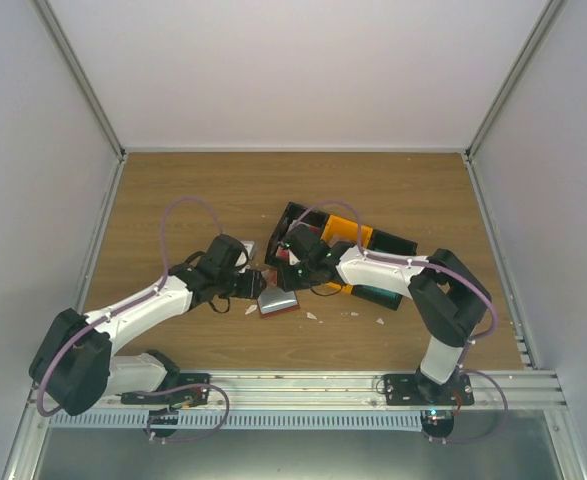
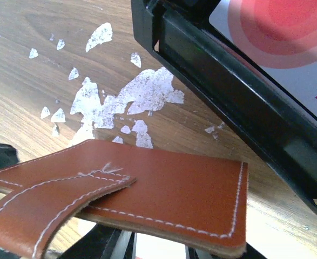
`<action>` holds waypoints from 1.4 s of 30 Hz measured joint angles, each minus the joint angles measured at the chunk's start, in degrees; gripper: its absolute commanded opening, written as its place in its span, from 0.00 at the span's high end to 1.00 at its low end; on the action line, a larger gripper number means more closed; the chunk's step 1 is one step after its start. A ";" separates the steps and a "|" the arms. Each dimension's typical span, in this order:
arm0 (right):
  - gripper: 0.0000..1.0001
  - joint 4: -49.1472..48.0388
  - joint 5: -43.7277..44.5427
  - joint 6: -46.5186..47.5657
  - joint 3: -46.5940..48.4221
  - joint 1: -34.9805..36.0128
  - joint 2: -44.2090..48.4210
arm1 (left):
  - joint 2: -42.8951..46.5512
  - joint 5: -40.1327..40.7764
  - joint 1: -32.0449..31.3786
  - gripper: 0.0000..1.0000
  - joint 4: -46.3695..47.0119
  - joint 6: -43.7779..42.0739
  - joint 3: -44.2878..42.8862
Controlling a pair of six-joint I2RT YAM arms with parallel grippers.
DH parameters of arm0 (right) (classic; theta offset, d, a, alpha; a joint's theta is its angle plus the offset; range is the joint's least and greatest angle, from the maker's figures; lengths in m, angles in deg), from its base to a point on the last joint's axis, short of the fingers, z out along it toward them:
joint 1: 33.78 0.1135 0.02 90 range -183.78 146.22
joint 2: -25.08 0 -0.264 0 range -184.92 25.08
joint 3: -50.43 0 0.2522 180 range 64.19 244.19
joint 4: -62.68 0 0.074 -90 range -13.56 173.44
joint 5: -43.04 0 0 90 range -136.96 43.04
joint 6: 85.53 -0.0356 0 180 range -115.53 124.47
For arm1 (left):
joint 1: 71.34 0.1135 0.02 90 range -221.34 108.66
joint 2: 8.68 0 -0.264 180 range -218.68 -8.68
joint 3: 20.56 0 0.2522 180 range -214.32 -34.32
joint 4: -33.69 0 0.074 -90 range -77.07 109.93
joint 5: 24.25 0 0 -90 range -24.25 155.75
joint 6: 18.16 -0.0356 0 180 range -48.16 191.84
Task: Put the credit cards into the card holder
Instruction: Open the card holder at the center of the board.
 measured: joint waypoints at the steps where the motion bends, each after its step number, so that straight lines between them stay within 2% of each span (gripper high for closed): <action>1: 0.76 0.15 0.20 0.02 0.00 0.00 0.00 | -0.02 0.35 -0.11 0.48 -0.37 -0.24 -0.35; 4: 0.78 0.44 0.68 0.17 0.00 0.00 0.00 | -0.07 1.42 -0.68 0.46 -0.98 -1.14 -1.92; 8: 0.79 0.46 0.90 0.44 0.00 -0.24 0.09 | -1.70 2.27 -1.51 0.52 -1.03 -2.56 -4.24; 16: 0.79 0.39 0.94 1.03 -0.09 -0.98 0.28 | -7.67 3.63 -2.69 0.84 -1.75 -4.79 -6.82; 20: 0.79 0.39 0.87 1.05 -0.63 -1.36 1.25 | -7.69 2.91 -3.08 0.94 -1.95 -4.90 -6.86; 25: 0.78 0.39 0.90 0.96 -2.34 -1.81 4.39 | -6.23 -0.81 -3.61 0.96 -0.94 -2.08 -5.66; 31: 0.75 1.31 1.29 0.13 -6.54 -2.03 10.75 | -0.24 -5.51 -4.35 1.00 5.31 7.78 1.29; 36: 0.68 3.17 1.20 -1.44 -10.60 -1.90 14.93 | 4.72 -6.47 -4.70 1.00 14.53 16.65 11.80; 42: 0.58 3.96 -0.50 -4.24 -15.58 -1.33 17.90 | 6.75 -5.38 -6.10 1.00 19.98 22.40 17.64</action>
